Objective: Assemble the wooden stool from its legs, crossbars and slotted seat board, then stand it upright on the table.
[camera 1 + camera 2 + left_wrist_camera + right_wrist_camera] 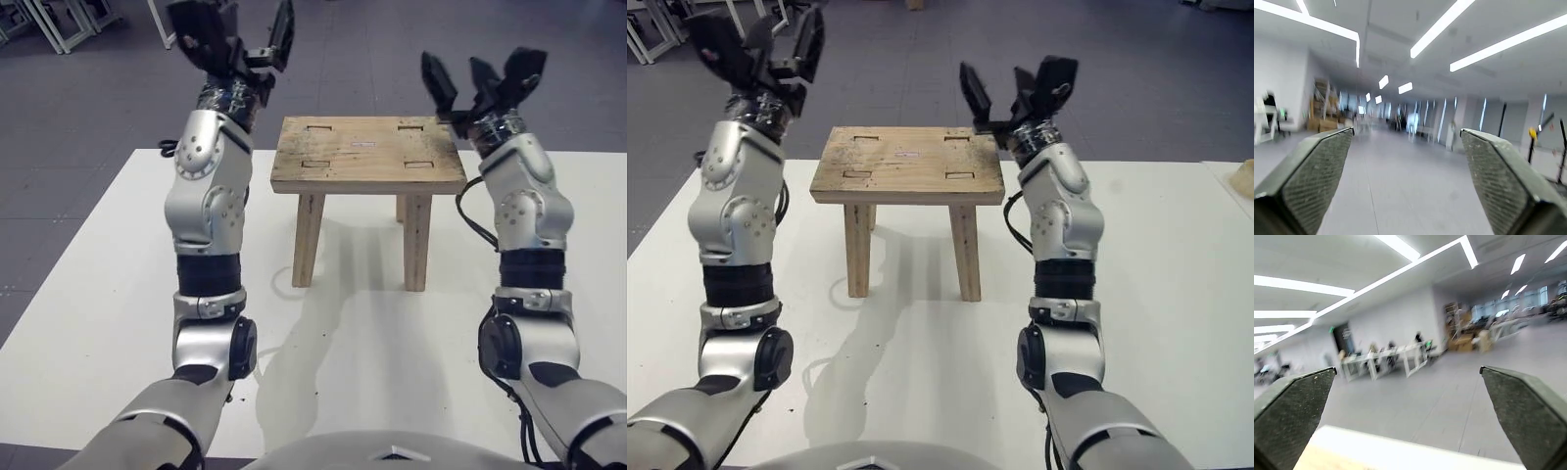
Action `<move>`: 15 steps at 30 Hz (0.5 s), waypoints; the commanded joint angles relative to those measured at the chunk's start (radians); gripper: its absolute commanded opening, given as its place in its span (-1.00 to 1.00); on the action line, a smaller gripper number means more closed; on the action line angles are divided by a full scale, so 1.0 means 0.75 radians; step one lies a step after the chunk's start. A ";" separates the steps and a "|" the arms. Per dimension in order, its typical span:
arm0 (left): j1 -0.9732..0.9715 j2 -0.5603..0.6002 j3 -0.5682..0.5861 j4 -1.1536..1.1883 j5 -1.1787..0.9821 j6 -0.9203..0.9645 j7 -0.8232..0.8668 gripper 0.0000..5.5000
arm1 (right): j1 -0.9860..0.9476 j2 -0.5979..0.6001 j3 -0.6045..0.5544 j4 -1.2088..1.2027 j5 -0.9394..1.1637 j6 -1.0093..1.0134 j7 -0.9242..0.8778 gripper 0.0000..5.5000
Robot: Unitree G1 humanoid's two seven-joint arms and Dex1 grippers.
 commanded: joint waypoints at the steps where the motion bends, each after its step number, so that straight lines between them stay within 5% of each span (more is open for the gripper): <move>1: 0.336 0.055 0.038 -0.134 0.154 -0.037 0.067 0.47 | 0.197 0.000 0.004 -0.367 -0.087 0.048 -0.187 0.99; 8: 0.962 0.000 -0.011 -0.259 0.382 -0.251 0.088 0.47 | 0.990 -0.006 0.111 -0.693 -0.370 0.047 -0.311 0.99; 15: 1.118 -0.056 -0.151 -0.268 0.446 -0.341 0.043 0.47 | 1.197 0.018 0.155 -0.717 -0.422 -0.040 -0.296 0.99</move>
